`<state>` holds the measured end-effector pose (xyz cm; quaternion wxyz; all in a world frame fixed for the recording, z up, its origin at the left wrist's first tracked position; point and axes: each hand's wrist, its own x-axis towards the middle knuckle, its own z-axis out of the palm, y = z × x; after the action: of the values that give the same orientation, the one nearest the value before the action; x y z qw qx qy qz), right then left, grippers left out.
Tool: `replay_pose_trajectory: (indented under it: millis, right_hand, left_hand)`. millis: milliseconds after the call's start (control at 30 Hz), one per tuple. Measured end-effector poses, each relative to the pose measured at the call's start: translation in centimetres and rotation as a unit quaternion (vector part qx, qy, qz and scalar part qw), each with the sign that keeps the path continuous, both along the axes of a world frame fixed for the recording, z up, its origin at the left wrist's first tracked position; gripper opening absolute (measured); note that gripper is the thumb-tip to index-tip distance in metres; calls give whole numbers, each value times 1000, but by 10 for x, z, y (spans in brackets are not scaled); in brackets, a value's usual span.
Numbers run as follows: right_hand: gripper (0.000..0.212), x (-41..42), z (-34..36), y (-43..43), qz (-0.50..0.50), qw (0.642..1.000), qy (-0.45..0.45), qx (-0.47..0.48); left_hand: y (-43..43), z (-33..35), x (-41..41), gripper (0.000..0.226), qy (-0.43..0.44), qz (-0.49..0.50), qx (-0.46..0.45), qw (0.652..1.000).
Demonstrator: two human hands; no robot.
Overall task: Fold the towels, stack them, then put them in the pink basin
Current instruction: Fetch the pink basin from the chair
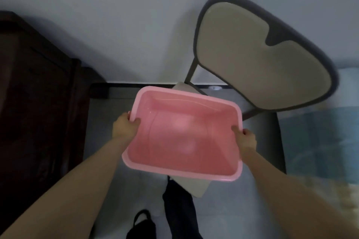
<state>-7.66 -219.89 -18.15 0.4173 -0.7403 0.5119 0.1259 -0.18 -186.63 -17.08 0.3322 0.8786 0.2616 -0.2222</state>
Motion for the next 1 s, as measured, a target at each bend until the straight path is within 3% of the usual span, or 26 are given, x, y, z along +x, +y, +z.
replay_pose_trajectory:
  millis: [133, 267, 433, 633, 867, 1000]
  right_hand:
    - [26, 25, 28, 16, 30, 997, -41, 60]
    - [18, 61, 69, 62, 145, 985, -68, 65]
    - [20, 88, 123, 160, 291, 945, -123, 82]
    - [29, 50, 194, 309, 444, 875, -156, 116]
    - [20, -92, 271, 504, 617, 750, -188, 146]
    - [21, -188, 290, 597, 677, 692, -196, 155]
  left_hand:
    - [29, 27, -14, 16, -46, 28, -15, 998]
    - [86, 72, -44, 23, -84, 88, 1, 993]
    - [167, 137, -115, 22, -130, 192, 38, 972]
    - [259, 213, -253, 11, -200, 308, 99, 925]
    - [342, 265, -487, 41, -220, 490, 129, 834]
    - [364, 282, -612, 55, -205, 537, 154, 803]
